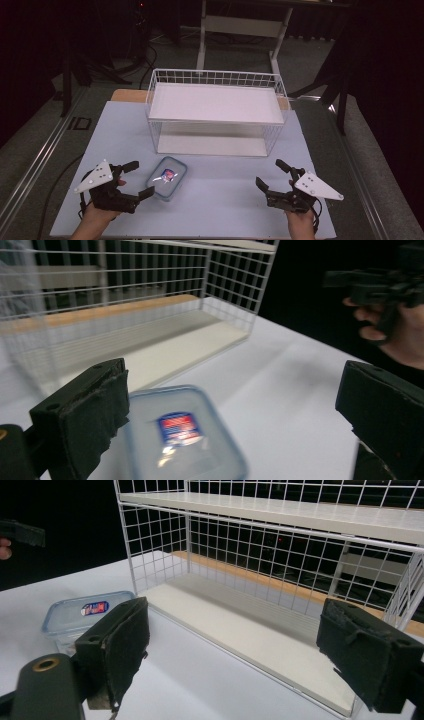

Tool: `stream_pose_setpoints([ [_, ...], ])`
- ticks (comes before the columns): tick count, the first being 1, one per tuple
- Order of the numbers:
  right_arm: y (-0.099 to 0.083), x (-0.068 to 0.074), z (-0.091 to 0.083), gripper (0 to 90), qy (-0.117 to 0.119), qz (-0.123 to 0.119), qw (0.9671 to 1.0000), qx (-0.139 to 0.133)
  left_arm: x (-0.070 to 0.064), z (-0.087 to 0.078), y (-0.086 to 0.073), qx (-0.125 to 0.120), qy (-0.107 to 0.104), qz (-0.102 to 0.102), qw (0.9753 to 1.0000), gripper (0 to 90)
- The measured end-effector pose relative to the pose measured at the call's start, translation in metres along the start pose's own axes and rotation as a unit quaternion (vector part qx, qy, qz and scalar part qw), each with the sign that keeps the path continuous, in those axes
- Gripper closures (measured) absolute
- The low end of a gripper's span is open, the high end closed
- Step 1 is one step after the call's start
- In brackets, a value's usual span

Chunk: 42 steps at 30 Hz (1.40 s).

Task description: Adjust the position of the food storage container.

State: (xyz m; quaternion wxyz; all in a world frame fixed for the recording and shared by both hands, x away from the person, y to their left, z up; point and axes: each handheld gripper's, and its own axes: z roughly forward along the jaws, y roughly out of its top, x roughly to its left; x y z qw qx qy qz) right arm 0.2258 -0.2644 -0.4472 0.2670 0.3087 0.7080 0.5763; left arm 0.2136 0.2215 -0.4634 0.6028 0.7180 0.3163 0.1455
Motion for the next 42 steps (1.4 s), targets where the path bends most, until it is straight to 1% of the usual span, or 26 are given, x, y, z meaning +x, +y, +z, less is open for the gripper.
stream_pose_setpoints([
  [4, -0.001, 0.000, 0.000, 13.5, 0.001, 0.002, 1.0000, 0.001, 0.014, -0.004, -0.002, 0.018, 0.024, 0.007, 0.9995, 5.3],
  [6, -0.001, -0.001, 0.000, 13.5, 0.001, 0.002, 1.0000, 0.001, 0.024, -0.005, -0.006, 0.033, 0.044, 0.014, 0.9984, 8.6],
  [7, -0.001, -0.001, 0.000, 13.5, 0.001, 0.002, 1.0000, 0.001, 0.024, -0.005, -0.006, 0.033, 0.044, 0.014, 0.9984, 11.0],
  [9, -0.001, -0.001, -0.001, 13.5, 0.001, 0.001, 1.0000, 0.001, 0.029, -0.005, -0.009, 0.046, 0.069, 0.021, 0.9963, 13.9],
  [10, -0.001, -0.001, -0.001, 13.5, 0.001, 0.001, 1.0000, 0.000, 0.033, -0.004, -0.014, 0.063, 0.079, 0.029, 0.9944, 17.1],
  [11, -0.001, -0.001, -0.001, 13.5, 0.001, 0.001, 1.0000, 0.000, 0.033, -0.004, -0.014, 0.063, 0.079, 0.029, 0.9944, 19.2],
  [12, -0.001, -0.001, -0.001, 13.5, 0.000, 0.002, 1.0000, 0.000, 0.035, -0.004, -0.015, 0.070, 0.083, 0.031, 0.9936, 19.2],
  [13, -0.001, -0.001, -0.001, 13.5, 0.000, 0.005, 1.0000, 0.000, 0.038, -0.003, -0.019, 0.075, 0.085, 0.029, 0.9931, 28.0],
  [14, -0.001, -0.001, -0.001, 13.5, 0.000, 0.005, 1.0000, 0.000, 0.040, -0.002, -0.021, 0.082, 0.086, 0.026, 0.9926, 28.0],
  [17, -0.002, -0.002, -0.002, 13.5, 0.000, 0.008, 1.0000, 0.000, 0.047, 0.001, -0.028, 0.103, 0.093, 0.020, 0.9901, 40.6],
  [18, -0.002, -0.002, -0.002, 13.5, 0.000, 0.008, 1.0000, 0.000, 0.048, 0.003, -0.029, 0.113, 0.098, 0.015, 0.9886, 47.1],
  [19, -0.002, -0.002, -0.002, 13.5, 0.001, 0.008, 1.0000, 0.000, 0.051, 0.006, -0.032, 0.128, 0.095, 0.014, 0.9870, 52.7],
  [20, -0.002, -0.002, -0.002, 13.5, 0.001, 0.008, 1.0000, 0.000, 0.051, 0.006, -0.032, 0.128, 0.095, 0.014, 0.9870, 63.7],
  [21, -0.002, -0.002, -0.002, 13.5, 0.000, 0.009, 1.0000, 0.001, 0.052, 0.010, -0.034, 0.145, 0.100, 0.013, 0.9842, 63.7],
  [22, -0.003, -0.001, -0.002, 13.5, 0.002, 0.009, 1.0000, 0.001, 0.052, 0.012, -0.037, 0.157, 0.098, 0.017, 0.9827, 75.2],
  [23, -0.003, -0.001, -0.002, 13.5, 0.002, 0.009, 1.0000, 0.001, 0.052, 0.017, -0.040, 0.178, 0.107, 0.024, 0.9779, 79.3],
  [25, -0.003, -0.002, -0.003, 13.5, 0.002, 0.008, 1.0000, 0.000, 0.052, 0.019, -0.041, 0.182, 0.107, 0.027, 0.9771, 87.6],
  [26, -0.003, -0.002, -0.003, 13.5, 0.003, 0.008, 1.0000, 0.000, 0.053, 0.022, -0.043, 0.202, 0.107, 0.030, 0.9730, 90.0],
  [27, -0.003, -0.002, -0.003, 13.5, 0.003, 0.008, 1.0000, 0.000, 0.053, 0.022, -0.043, 0.202, 0.107, 0.030, 0.9730, 90.0],
  [28, -0.003, -0.002, -0.003, 13.5, 0.002, 0.009, 1.0000, 0.000, 0.053, 0.023, -0.045, 0.205, 0.100, 0.026, 0.9733, 90.0],
  [29, -0.003, -0.002, -0.003, 13.5, 0.002, 0.009, 1.0000, 0.000, 0.053, 0.024, -0.046, 0.218, 0.095, 0.027, 0.9710, 90.0],
  [31, -0.003, -0.003, -0.004, 13.5, 0.003, 0.012, 0.9999, 0.000, 0.051, 0.026, -0.049, 0.229, 0.088, 0.031, 0.9690, 90.0],
  [38, -0.004, -0.003, -0.003, 13.5, 0.005, 0.014, 0.9999, 0.000, 0.042, 0.031, -0.050, 0.239, 0.071, 0.030, 0.9680, 90.0],
  [40, -0.003, -0.003, -0.003, 13.5, 0.005, 0.013, 0.9999, 0.001, 0.038, 0.034, -0.050, 0.235, 0.058, 0.022, 0.9699, 90.0],
  [41, -0.003, -0.003, -0.003, 13.5, 0.006, 0.012, 0.9999, 0.000, 0.032, 0.037, -0.050, 0.229, 0.044, 0.018, 0.9722, 90.0],
  [42, -0.003, -0.003, -0.003, 13.5, 0.006, 0.012, 0.9999, 0.000, 0.032, 0.037, -0.050, 0.229, 0.044, 0.018, 0.9722, 90.0],
])
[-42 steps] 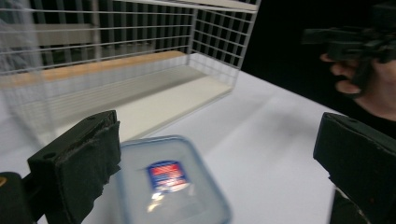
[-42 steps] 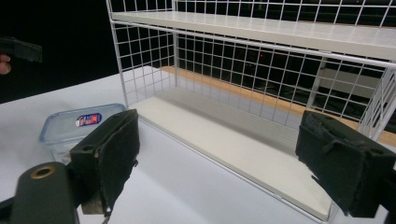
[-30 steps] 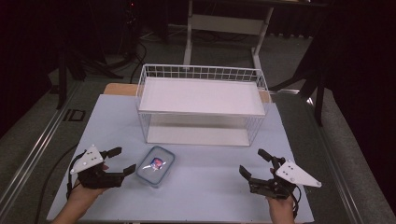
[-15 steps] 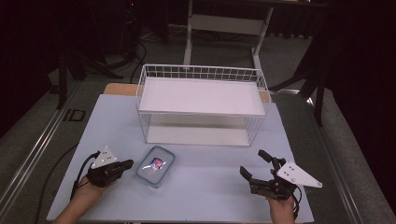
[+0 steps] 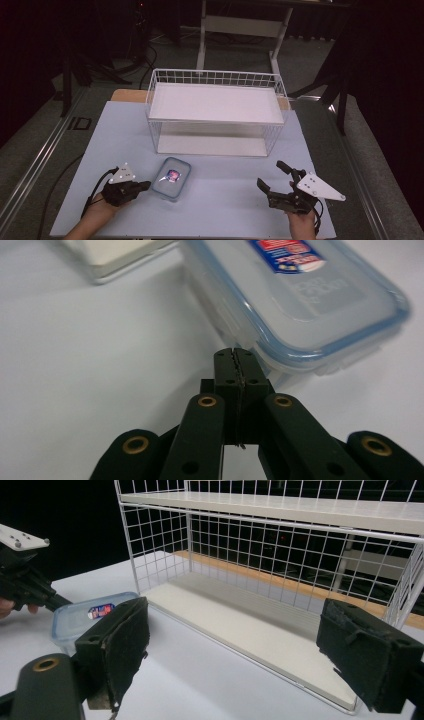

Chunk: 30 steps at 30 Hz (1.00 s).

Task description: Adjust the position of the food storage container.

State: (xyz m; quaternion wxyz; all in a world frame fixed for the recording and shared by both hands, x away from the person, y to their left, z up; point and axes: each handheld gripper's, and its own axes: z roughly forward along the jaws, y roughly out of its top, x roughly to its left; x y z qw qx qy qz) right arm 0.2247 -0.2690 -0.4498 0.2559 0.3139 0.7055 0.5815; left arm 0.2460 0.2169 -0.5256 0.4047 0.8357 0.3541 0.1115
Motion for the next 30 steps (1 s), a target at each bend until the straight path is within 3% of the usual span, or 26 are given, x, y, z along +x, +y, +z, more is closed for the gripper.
stream_pose_setpoints([
  [2, 0.000, -0.001, 0.000, 13.5, -0.001, 0.004, 1.0000, 0.000, -0.007, 0.002, 0.004, -0.008, -0.016, -0.001, 0.9998, 90.0],
  [8, -0.001, -0.002, -0.001, 13.5, -0.001, 0.006, 1.0000, 0.001, -0.023, 0.013, 0.015, -0.009, -0.028, 0.012, 0.9995, 90.0],
  [12, 0.000, -0.001, -0.002, 13.5, 0.000, 0.002, 1.0000, 0.000, -0.034, 0.020, 0.017, 0.008, -0.021, 0.021, 0.9995, 90.0],
  [18, 0.001, -0.002, -0.004, 13.5, -0.001, 0.003, 1.0000, -0.004, -0.034, 0.028, 0.015, 0.032, -0.014, 0.020, 0.9992, 90.0],
  [26, 0.001, -0.003, -0.004, 13.6, 0.000, 0.007, 1.0000, -0.004, -0.042, 0.043, 0.024, 0.031, -0.041, 0.014, 0.9986, 90.0],
  [30, 0.001, -0.004, -0.005, 13.5, 0.001, 0.010, 0.9999, -0.004, -0.052, 0.055, 0.033, 0.033, -0.046, 0.029, 0.9980, 90.0],
])
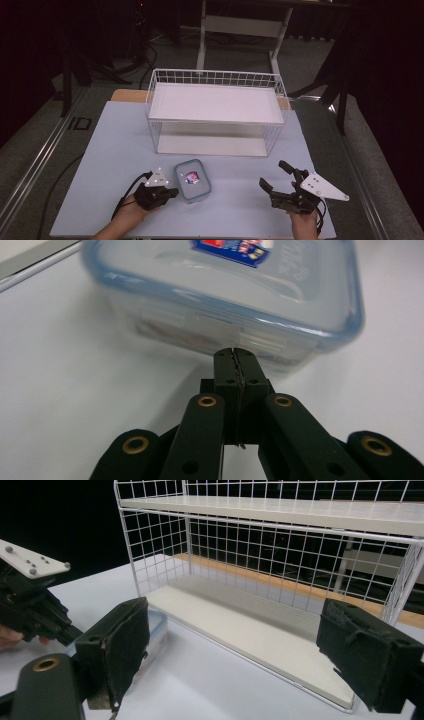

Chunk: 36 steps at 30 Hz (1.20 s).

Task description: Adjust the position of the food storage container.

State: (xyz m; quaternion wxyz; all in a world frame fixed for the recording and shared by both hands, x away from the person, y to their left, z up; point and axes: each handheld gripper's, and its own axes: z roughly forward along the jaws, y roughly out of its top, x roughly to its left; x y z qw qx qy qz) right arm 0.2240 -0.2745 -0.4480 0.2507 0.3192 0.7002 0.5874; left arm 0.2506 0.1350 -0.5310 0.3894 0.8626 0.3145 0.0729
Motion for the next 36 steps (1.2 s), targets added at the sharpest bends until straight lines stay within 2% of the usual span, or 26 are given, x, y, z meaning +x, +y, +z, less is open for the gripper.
stream_pose_setpoints([
  [4, 0.000, 0.000, -0.001, 13.6, 0.001, -0.004, 1.0000, -0.001, -0.010, 0.015, 0.012, 0.003, -0.011, 0.008, 0.9999, 90.0],
  [5, 0.000, 0.000, -0.002, 13.6, 0.001, -0.003, 1.0000, -0.001, -0.015, 0.022, 0.018, 0.002, -0.015, 0.016, 0.9998, 90.0],
  [10, -0.001, 0.000, -0.003, 13.6, 0.002, -0.004, 1.0000, 0.001, -0.019, 0.032, 0.028, 0.000, -0.026, 0.025, 0.9994, 90.0],
  [13, -0.001, -0.001, -0.003, 13.5, 0.002, -0.007, 1.0000, 0.002, -0.019, 0.027, 0.026, -0.004, -0.027, 0.023, 0.9994, 90.0],
  [16, -0.001, -0.001, -0.003, 13.6, 0.002, -0.007, 1.0000, 0.001, -0.010, 0.013, 0.021, -0.011, -0.014, 0.019, 0.9997, 90.0],
  [17, -0.001, -0.001, -0.003, 13.6, 0.002, -0.006, 1.0000, 0.001, 0.001, 0.003, 0.017, -0.018, 0.005, 0.006, 0.9998, 90.0],
  [18, -0.001, -0.001, -0.003, 13.6, 0.002, -0.006, 1.0000, 0.001, 0.001, 0.003, 0.017, -0.018, 0.005, 0.006, 0.9998, 90.0],
  [20, -0.001, -0.002, -0.003, 13.5, 0.001, -0.007, 1.0000, 0.001, 0.014, -0.004, 0.015, -0.026, 0.028, -0.015, 0.9992, 90.0],
  [21, -0.001, -0.001, -0.002, 13.6, 0.001, -0.006, 1.0000, 0.004, 0.026, -0.007, 0.015, -0.029, 0.050, -0.024, 0.9981, 90.0],
  [23, -0.001, -0.001, -0.001, 13.6, 0.002, -0.007, 1.0000, 0.004, 0.036, -0.006, 0.017, -0.034, 0.061, -0.034, 0.9970, 90.0],
  [26, -0.002, -0.001, -0.001, 13.6, 0.002, -0.006, 1.0000, 0.005, 0.042, -0.002, 0.021, -0.033, 0.064, -0.037, 0.9967, 90.0],
  [29, -0.003, -0.002, -0.001, 13.6, 0.002, -0.003, 1.0000, 0.007, 0.046, 0.008, 0.027, -0.026, 0.064, -0.030, 0.9972, 90.0],
  [32, -0.004, -0.003, 0.000, 13.6, 0.005, -0.001, 0.9999, 0.009, 0.044, 0.020, 0.034, -0.017, 0.048, -0.028, 0.9983, 90.0],
  [36, -0.004, -0.003, -0.001, 13.6, 0.005, -0.004, 0.9999, 0.008, 0.039, 0.022, 0.037, -0.013, 0.043, -0.020, 0.9988, 90.0],
])
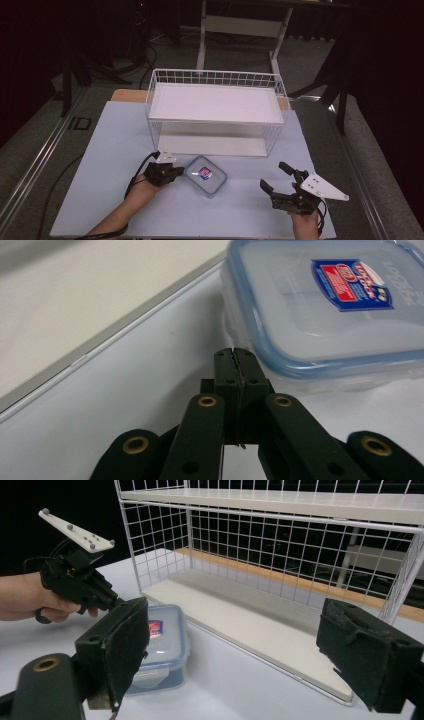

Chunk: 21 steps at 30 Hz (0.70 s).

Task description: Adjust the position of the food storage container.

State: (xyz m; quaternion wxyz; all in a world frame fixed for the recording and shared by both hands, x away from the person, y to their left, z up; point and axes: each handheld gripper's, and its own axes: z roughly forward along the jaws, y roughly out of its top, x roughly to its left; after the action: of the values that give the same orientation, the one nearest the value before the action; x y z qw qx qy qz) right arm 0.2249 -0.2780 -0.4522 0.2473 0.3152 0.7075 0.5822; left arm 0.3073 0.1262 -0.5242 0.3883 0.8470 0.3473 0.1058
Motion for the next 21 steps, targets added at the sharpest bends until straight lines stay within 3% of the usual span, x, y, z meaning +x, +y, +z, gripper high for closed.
stream_pose_setpoints([
  [12, -0.001, -0.001, 0.003, 13.6, 0.003, 0.003, 1.0000, 0.005, -0.034, 0.002, 0.000, 0.012, -0.048, 0.013, 0.9987, 90.0],
  [21, -0.003, -0.002, 0.004, 13.6, 0.007, 0.003, 0.9999, 0.010, -0.062, 0.019, 0.004, 0.020, -0.092, 0.018, 0.9954, 90.0],
])
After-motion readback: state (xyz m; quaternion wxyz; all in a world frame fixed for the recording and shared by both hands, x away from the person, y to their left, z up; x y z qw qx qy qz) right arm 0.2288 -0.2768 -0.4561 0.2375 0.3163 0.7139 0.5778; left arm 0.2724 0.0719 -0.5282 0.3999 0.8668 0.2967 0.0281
